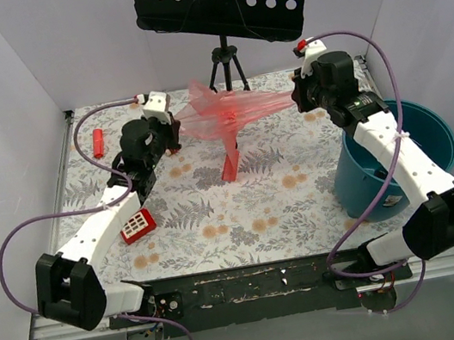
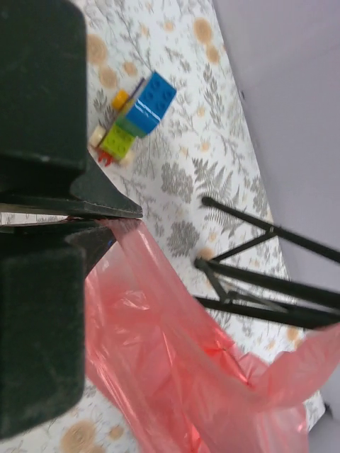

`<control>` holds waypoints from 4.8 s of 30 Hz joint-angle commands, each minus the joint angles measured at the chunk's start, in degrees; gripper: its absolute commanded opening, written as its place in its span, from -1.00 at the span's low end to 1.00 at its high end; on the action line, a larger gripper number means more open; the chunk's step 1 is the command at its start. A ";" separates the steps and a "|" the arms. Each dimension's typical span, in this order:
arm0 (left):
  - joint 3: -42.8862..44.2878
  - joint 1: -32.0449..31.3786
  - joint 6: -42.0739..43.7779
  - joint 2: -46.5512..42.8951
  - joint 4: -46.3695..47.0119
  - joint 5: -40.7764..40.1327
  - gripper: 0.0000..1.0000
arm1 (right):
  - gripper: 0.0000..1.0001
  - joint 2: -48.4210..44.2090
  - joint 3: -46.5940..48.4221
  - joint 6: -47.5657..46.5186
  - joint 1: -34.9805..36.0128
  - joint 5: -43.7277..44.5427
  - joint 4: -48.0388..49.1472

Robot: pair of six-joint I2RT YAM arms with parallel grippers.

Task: Put the trash bags into the trash bin
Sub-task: Unfold the trash bag at the center of the board.

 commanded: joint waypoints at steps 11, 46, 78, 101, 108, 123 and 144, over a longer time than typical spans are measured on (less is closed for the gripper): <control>4.94 10.54 -1.92 -0.27 -5.55 -8.67 -1.00 | -0.97 -8.44 -5.74 -2.80 -3.74 1.40 1.03; 10.05 8.08 -1.94 -5.36 -14.60 10.96 -1.00 | -0.83 12.39 4.18 -16.97 18.51 -20.16 18.43; 6.79 8.61 8.01 -6.24 -15.31 -8.56 -1.00 | -0.97 -1.33 -5.13 -16.35 2.94 11.38 13.51; 9.61 -6.67 23.38 -2.91 -11.62 25.13 0.61 | -0.97 5.09 10.51 -20.04 19.11 -8.39 8.76; 10.39 -9.06 25.93 3.50 -7.58 9.64 0.46 | -0.97 3.77 10.07 -20.48 20.17 -10.14 8.06; 13.82 -8.71 36.29 3.60 -21.45 27.12 0.61 | -0.97 1.49 6.74 -24.08 20.26 -10.58 8.15; 19.36 -7.30 38.78 11.86 -24.89 27.56 -1.00 | -0.80 0.43 3.83 -24.80 20.26 -9.11 8.06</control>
